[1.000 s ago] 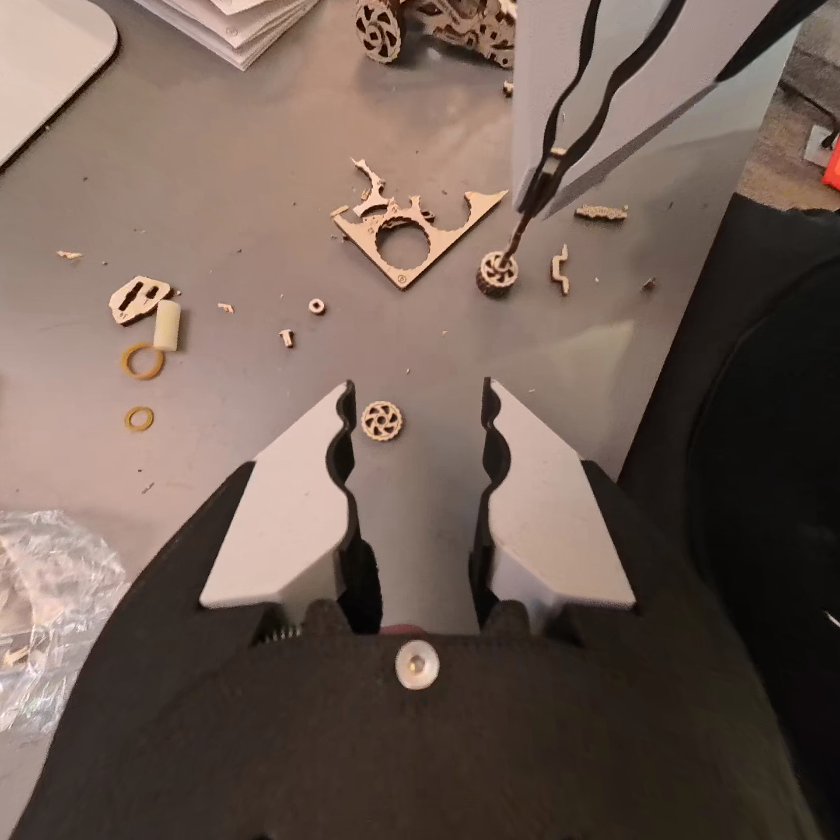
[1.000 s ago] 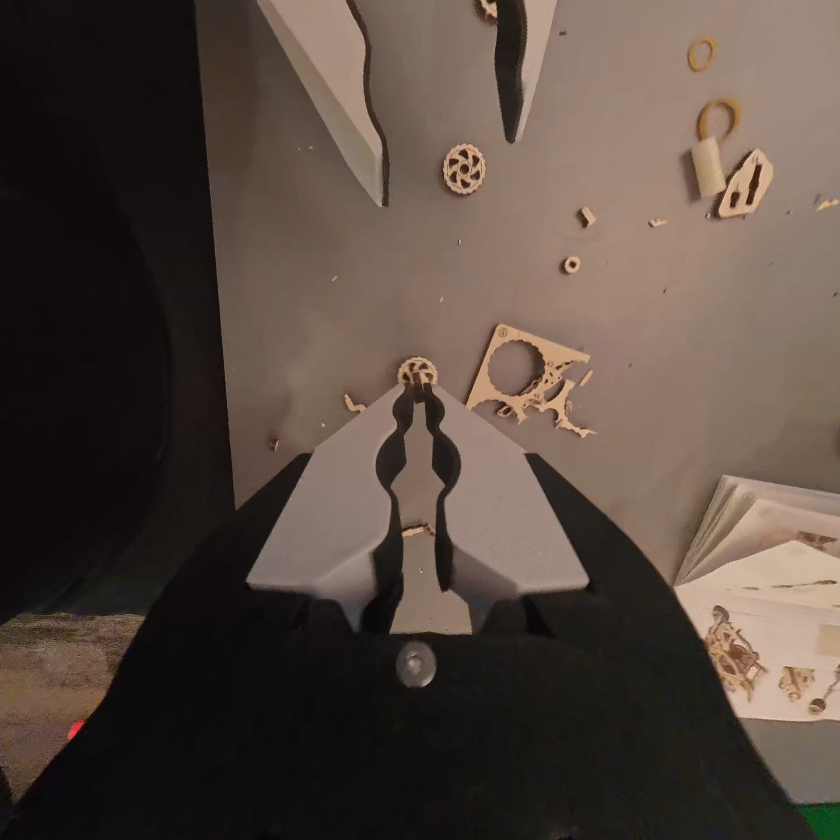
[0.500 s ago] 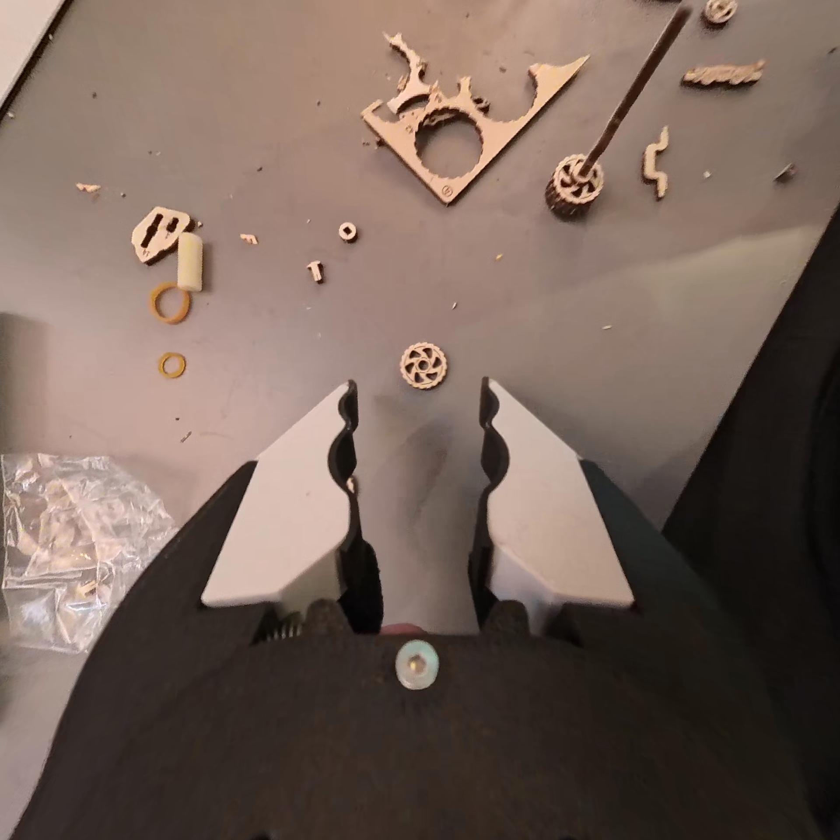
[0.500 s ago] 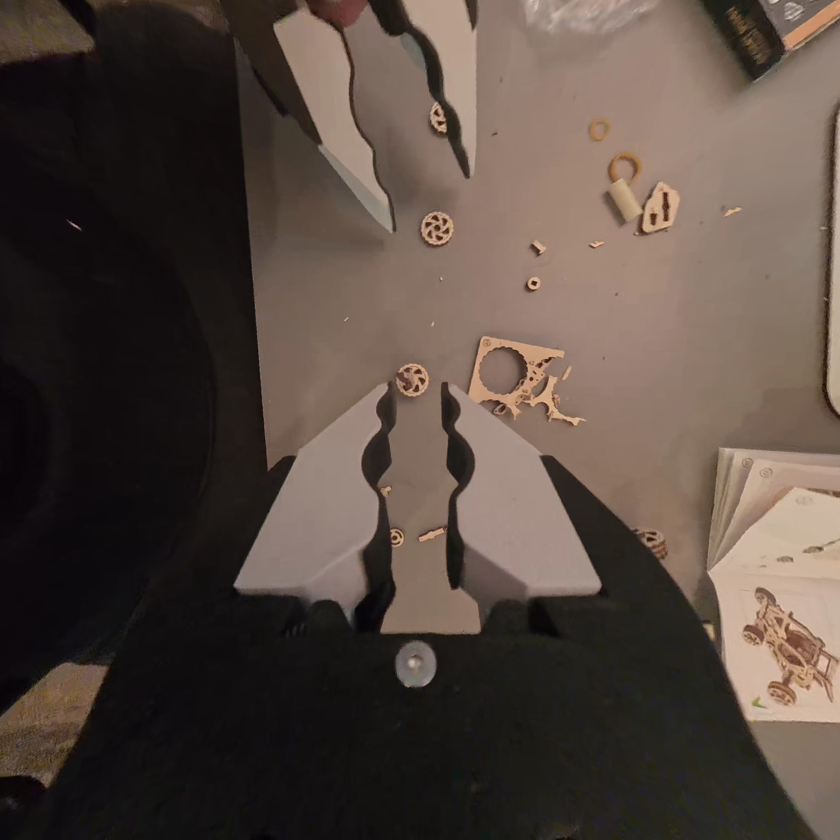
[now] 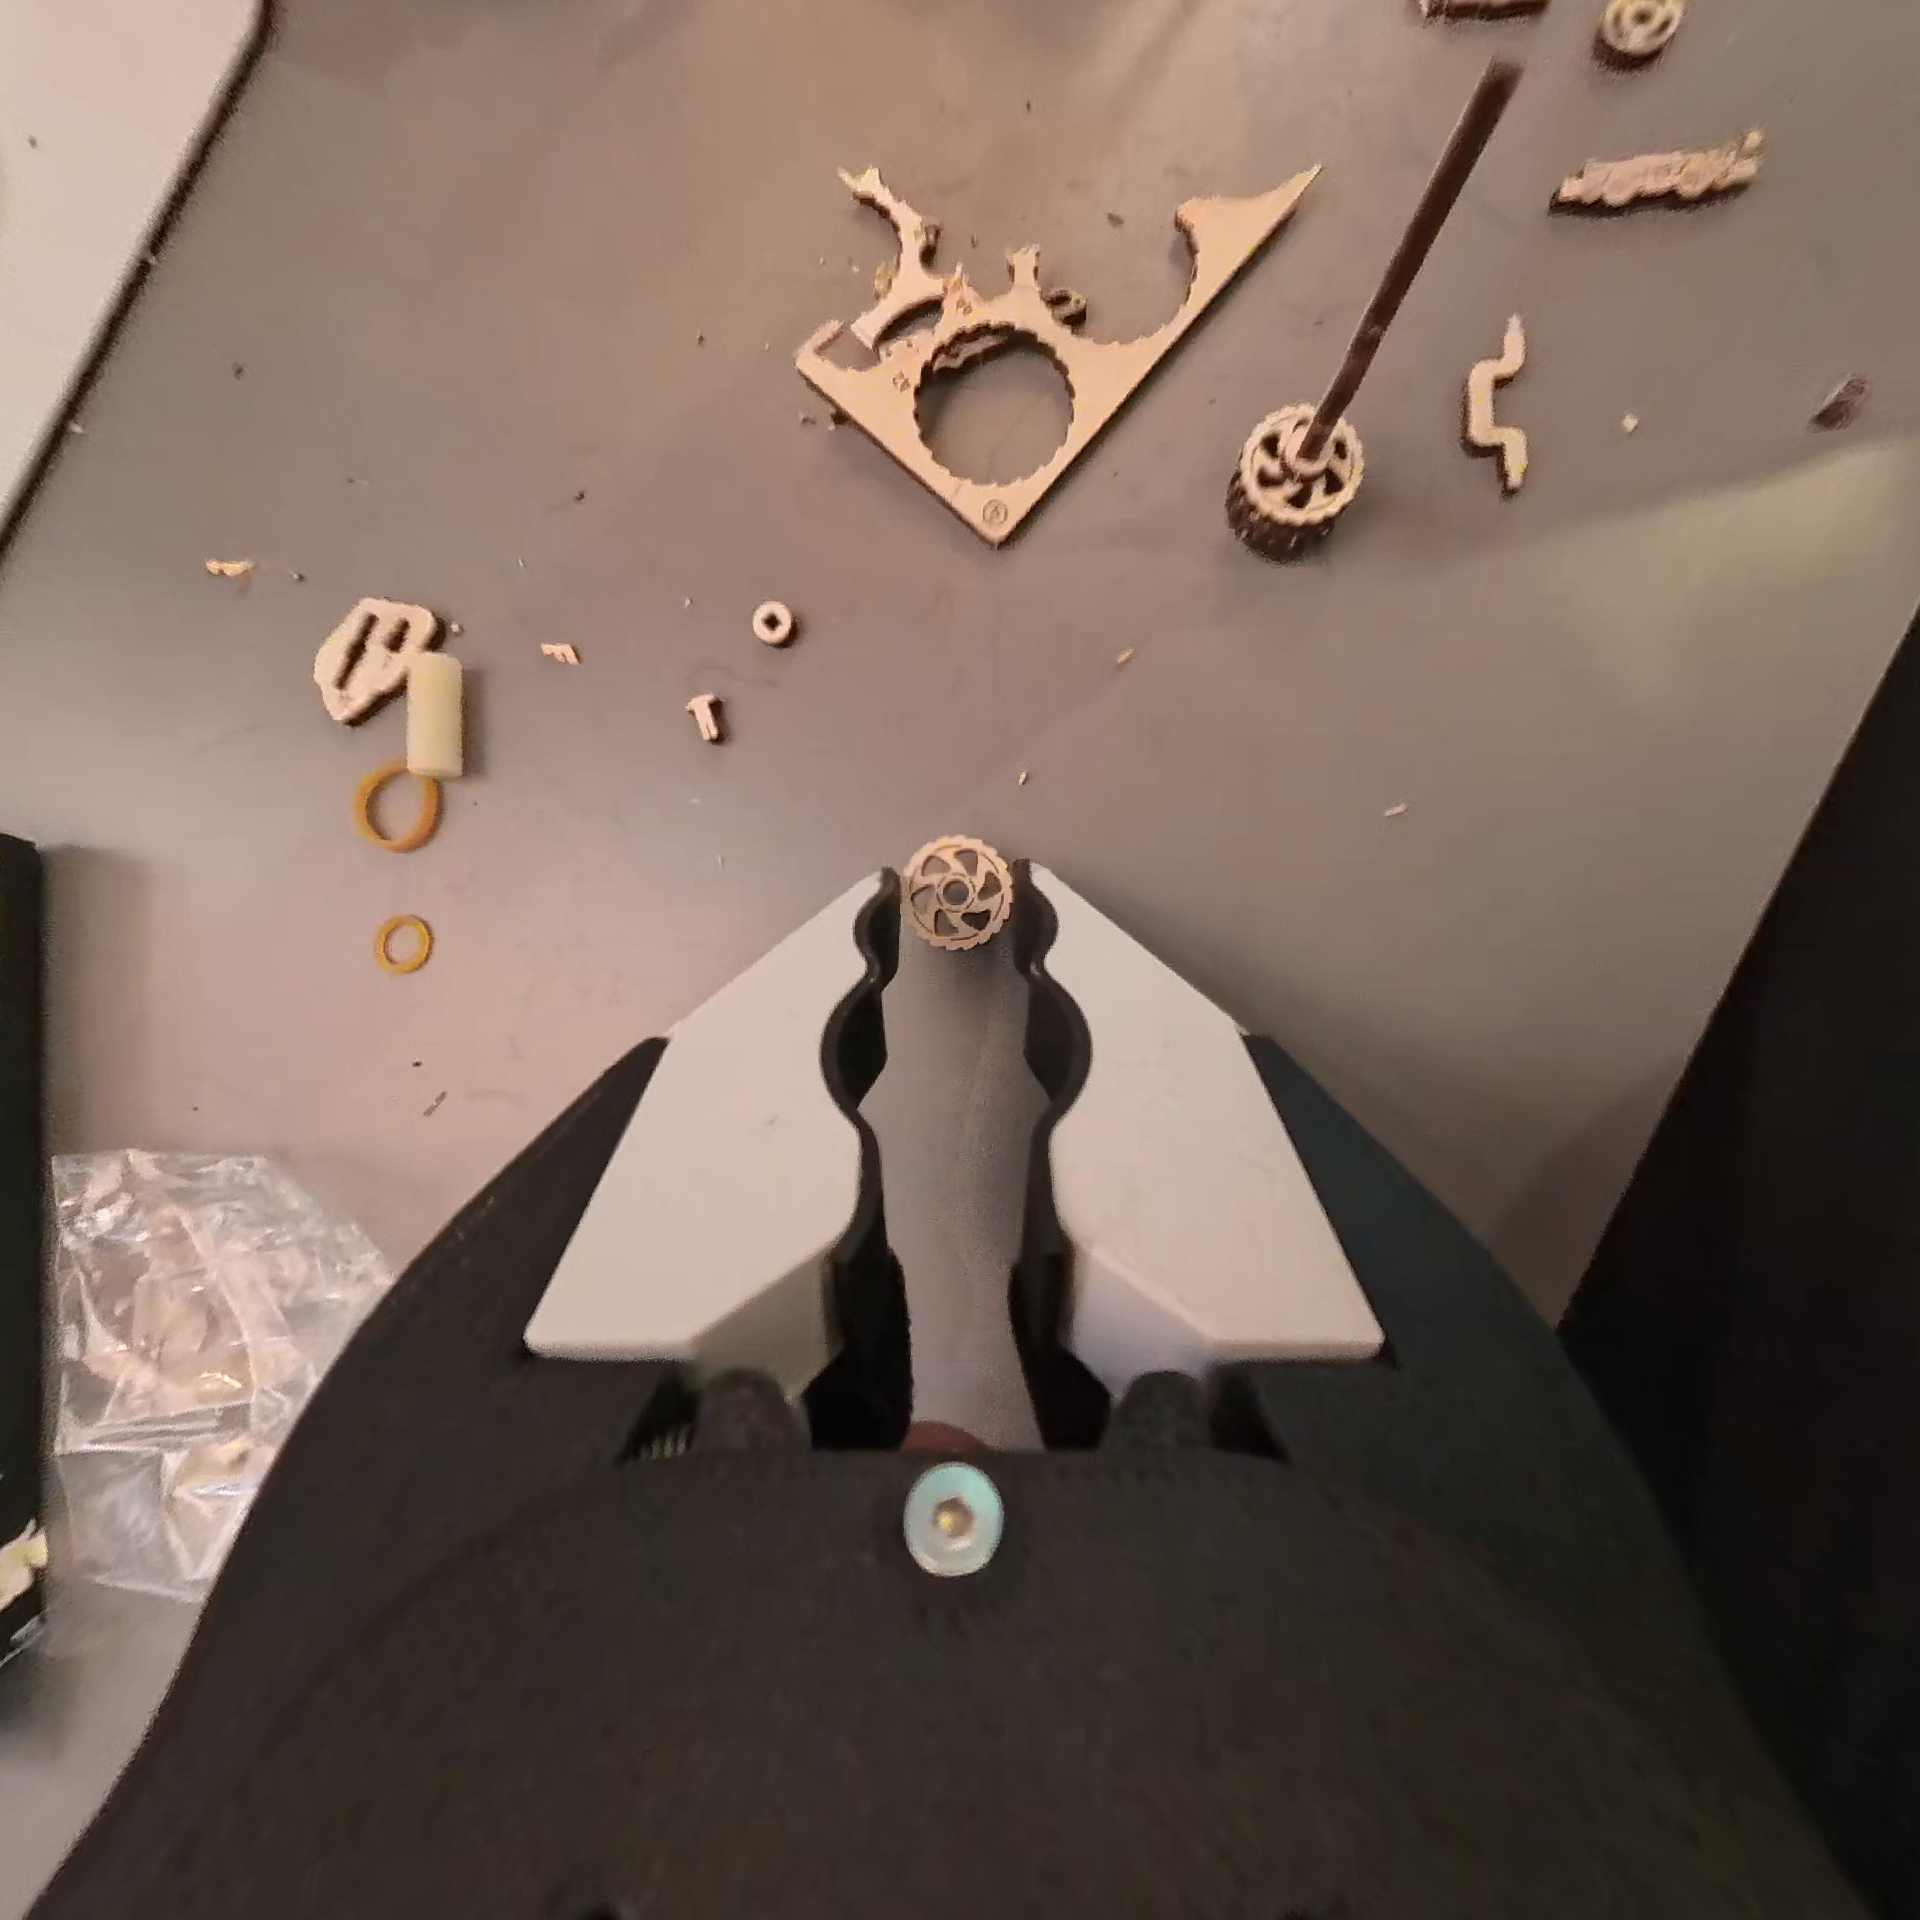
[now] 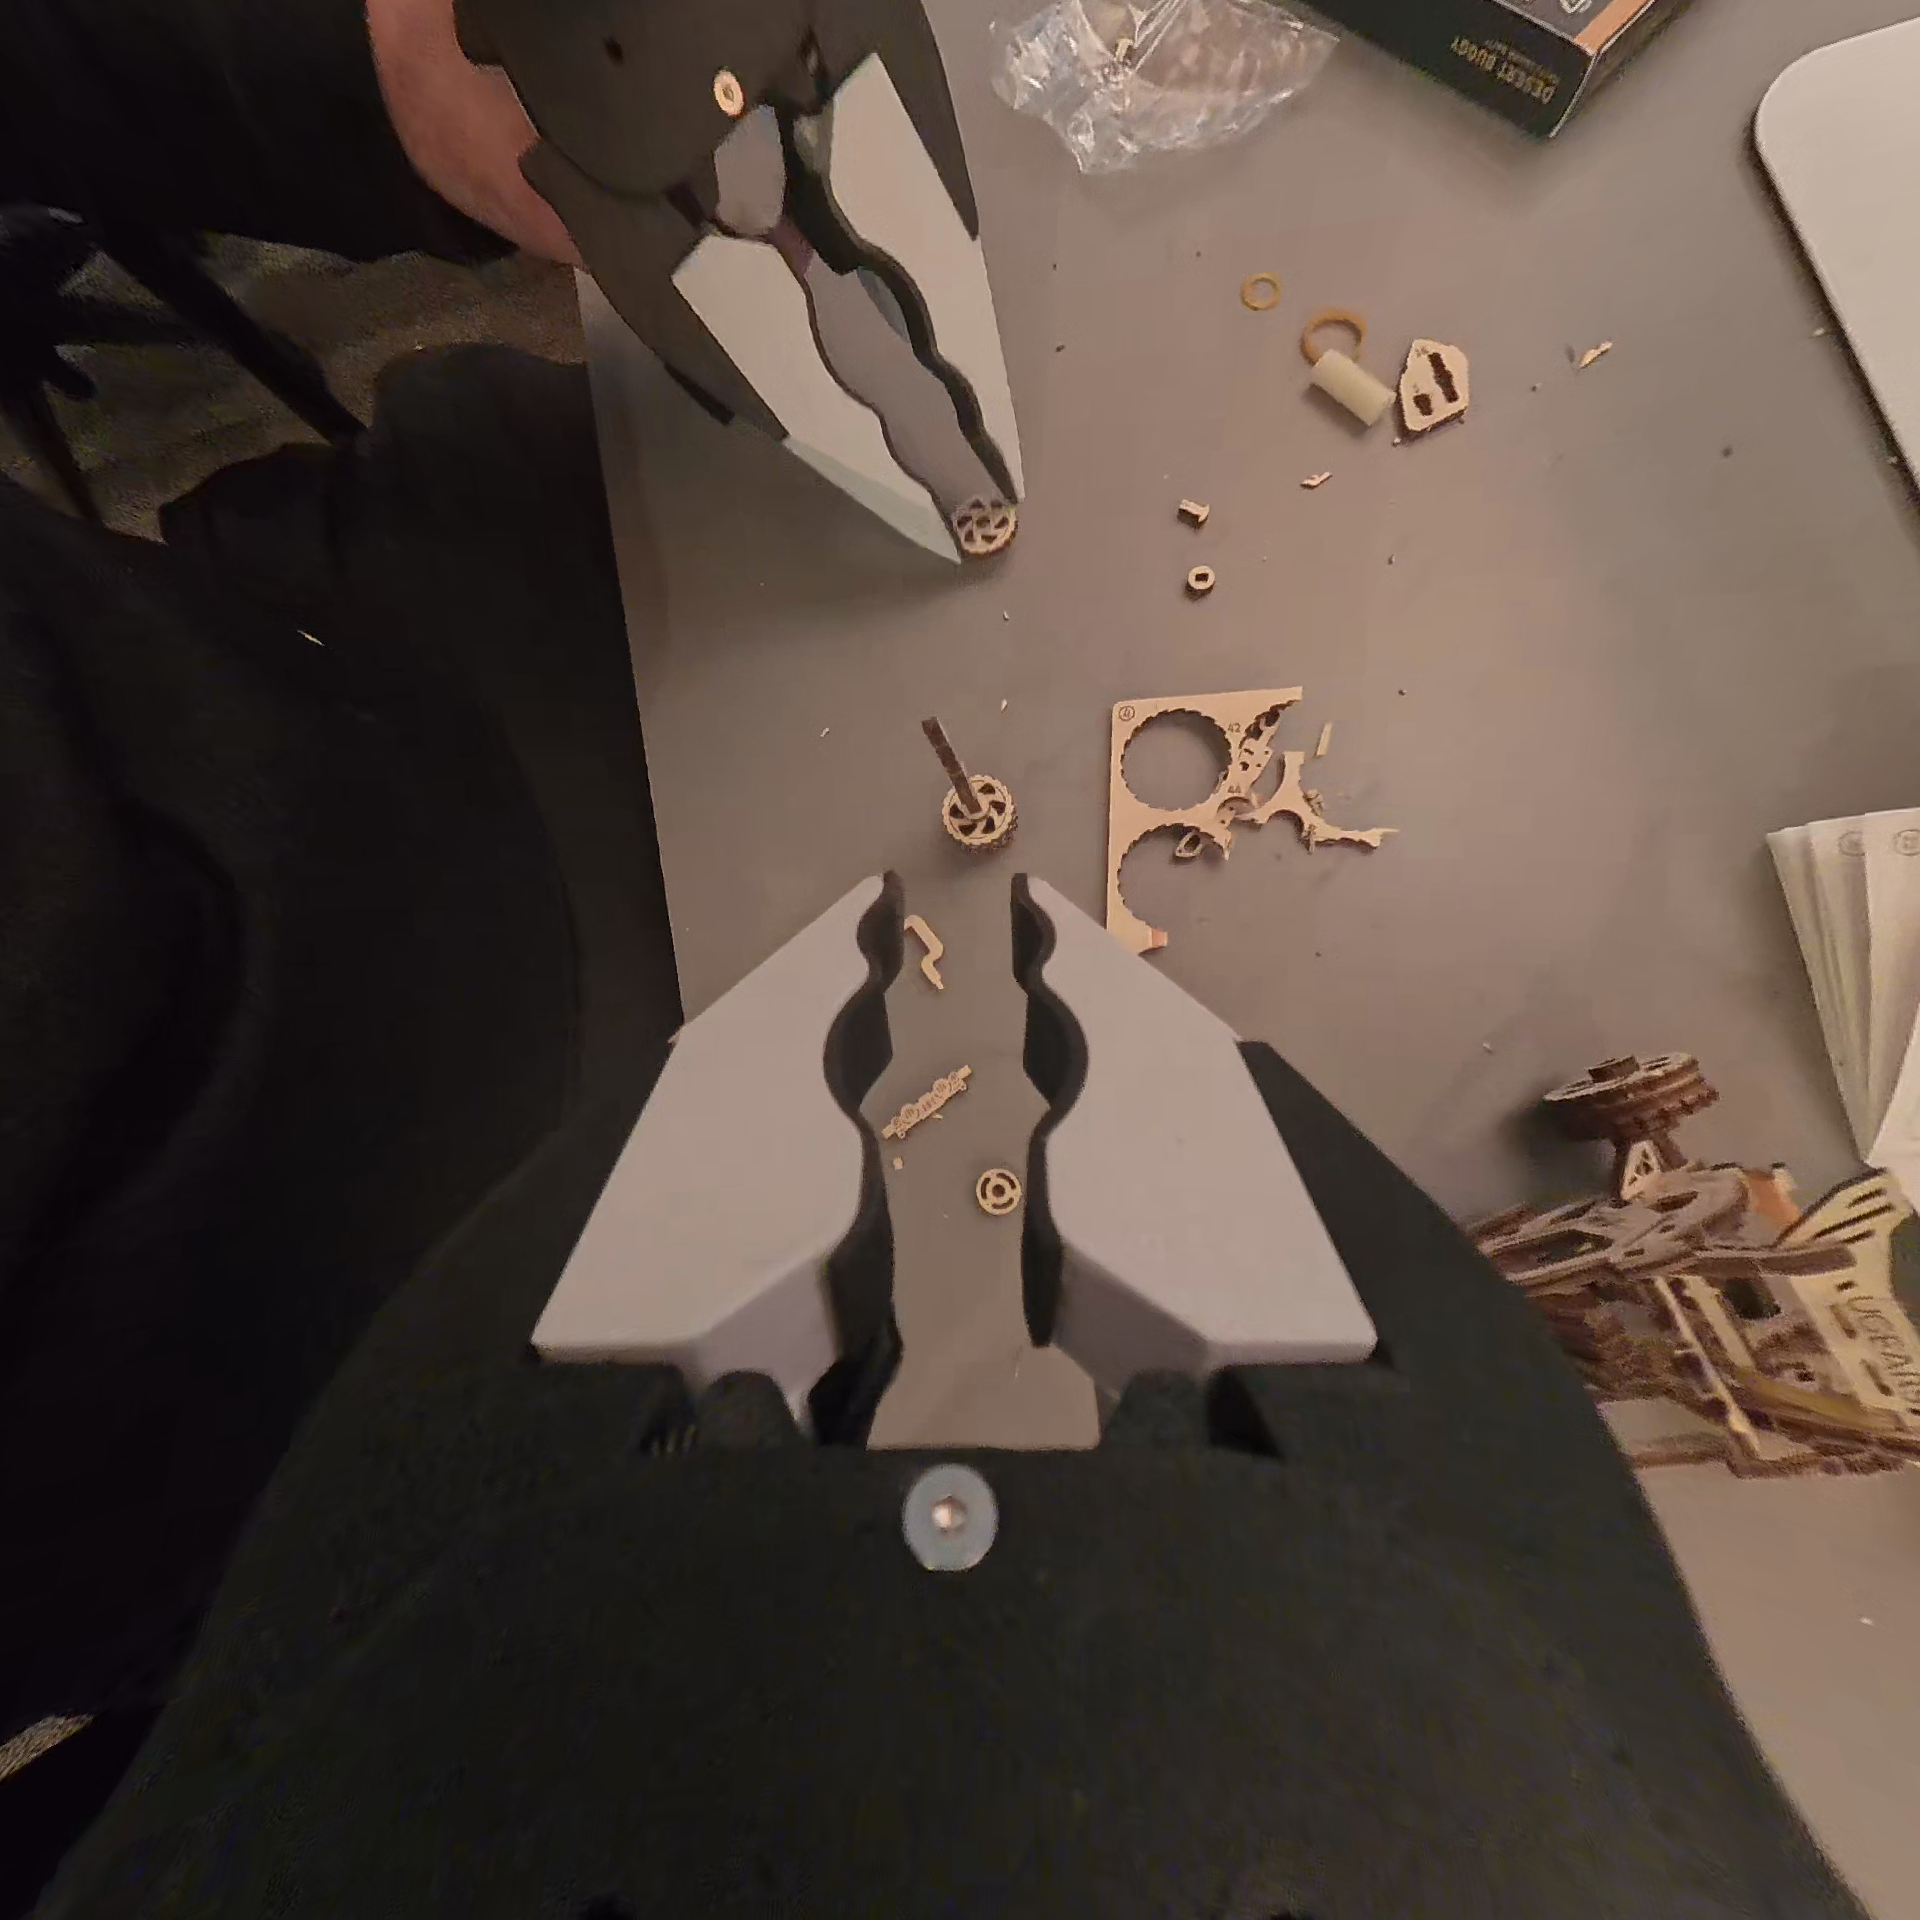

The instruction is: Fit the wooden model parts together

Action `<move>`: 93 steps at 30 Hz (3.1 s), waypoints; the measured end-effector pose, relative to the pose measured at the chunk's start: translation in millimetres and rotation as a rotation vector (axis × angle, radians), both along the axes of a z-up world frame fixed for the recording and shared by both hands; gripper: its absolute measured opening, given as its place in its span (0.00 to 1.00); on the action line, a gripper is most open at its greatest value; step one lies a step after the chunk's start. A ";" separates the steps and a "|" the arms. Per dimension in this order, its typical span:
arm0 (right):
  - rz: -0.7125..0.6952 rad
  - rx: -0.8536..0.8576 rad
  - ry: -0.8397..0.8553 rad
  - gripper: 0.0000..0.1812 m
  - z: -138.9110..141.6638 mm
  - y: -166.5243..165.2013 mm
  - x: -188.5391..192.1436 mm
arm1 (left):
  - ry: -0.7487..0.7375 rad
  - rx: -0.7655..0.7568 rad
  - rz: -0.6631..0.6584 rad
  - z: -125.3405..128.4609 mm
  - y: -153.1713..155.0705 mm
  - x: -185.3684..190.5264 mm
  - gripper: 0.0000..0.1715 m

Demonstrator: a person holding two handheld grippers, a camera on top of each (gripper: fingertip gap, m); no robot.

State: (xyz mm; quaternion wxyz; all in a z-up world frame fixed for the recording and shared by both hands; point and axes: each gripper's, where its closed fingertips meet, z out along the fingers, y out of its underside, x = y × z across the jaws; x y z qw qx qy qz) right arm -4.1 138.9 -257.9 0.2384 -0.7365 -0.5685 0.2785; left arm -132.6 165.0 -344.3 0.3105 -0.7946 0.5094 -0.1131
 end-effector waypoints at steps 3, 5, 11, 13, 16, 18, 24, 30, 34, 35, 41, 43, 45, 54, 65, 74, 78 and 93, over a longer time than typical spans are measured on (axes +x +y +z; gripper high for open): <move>0.002 -0.010 0.010 0.11 -6.7 -1.9 3.2 | -0.044 0.019 -0.006 16.3 -1.8 6.3 0.11; 0.010 -0.014 0.015 0.12 -10.4 -3.7 5.6 | -0.062 0.031 -0.001 26.1 -2.9 8.7 0.11; 0.007 0.018 -0.003 0.15 -24.8 -0.8 15.9 | -0.042 -0.036 -0.014 14.0 -19.3 12.2 0.11; 0.005 0.008 0.017 0.14 -26.6 -0.8 17.1 | -0.027 -0.067 -0.017 2.7 -25.4 12.3 0.11; 0.005 0.000 0.038 0.14 -27.9 -1.1 17.6 | -0.012 -0.070 -0.023 -3.0 -26.7 13.5 0.21; 0.002 0.005 0.047 0.14 -27.3 -0.5 18.2 | -0.039 -0.055 -0.016 4.2 -20.5 13.8 0.24; -0.011 -0.010 0.086 0.14 -25.7 2.9 18.9 | -0.037 0.016 0.014 18.5 25.2 17.1 0.20; -0.019 -0.015 0.110 0.13 -24.5 3.7 18.7 | 0.068 0.042 -0.014 -3.9 56.6 25.4 0.12; -0.029 -0.028 0.132 0.13 -22.3 5.5 20.0 | 0.059 0.033 -0.025 -7.5 61.2 31.4 0.10; -0.030 -0.029 0.135 0.13 -22.5 6.1 19.9 | 0.052 0.024 -0.032 -8.1 60.5 33.3 0.07; -0.040 -0.021 0.133 0.13 -23.7 8.9 23.7 | 0.028 0.011 -0.059 -6.0 49.9 36.8 0.03; -0.053 -0.018 0.131 0.14 -23.5 10.4 27.1 | 0.028 -0.019 -0.084 -6.5 35.4 39.4 0.03; -0.059 -0.021 0.124 0.14 -25.1 10.7 30.0 | 0.028 -0.044 -0.122 -9.4 18.0 45.0 0.03; -0.081 -0.019 0.098 0.15 -21.6 10.1 36.8 | 0.041 0.097 0.018 31.0 46.9 -16.2 0.38; -0.142 -0.063 0.109 0.15 -12.9 12.3 40.6 | 0.231 -0.094 0.303 15.0 170.3 -228.2 0.72; -0.205 -0.089 0.111 0.15 -9.0 19.2 37.2 | 0.164 -0.236 0.221 -11.6 168.7 -214.8 0.59; -0.233 -0.089 0.122 0.15 -4.6 25.2 36.2 | -0.056 -0.221 0.266 14.3 159.8 -207.5 0.54; -0.261 -0.061 0.197 0.14 19.8 23.8 13.2 | -1.326 -0.132 0.362 158.3 101.7 -262.7 0.53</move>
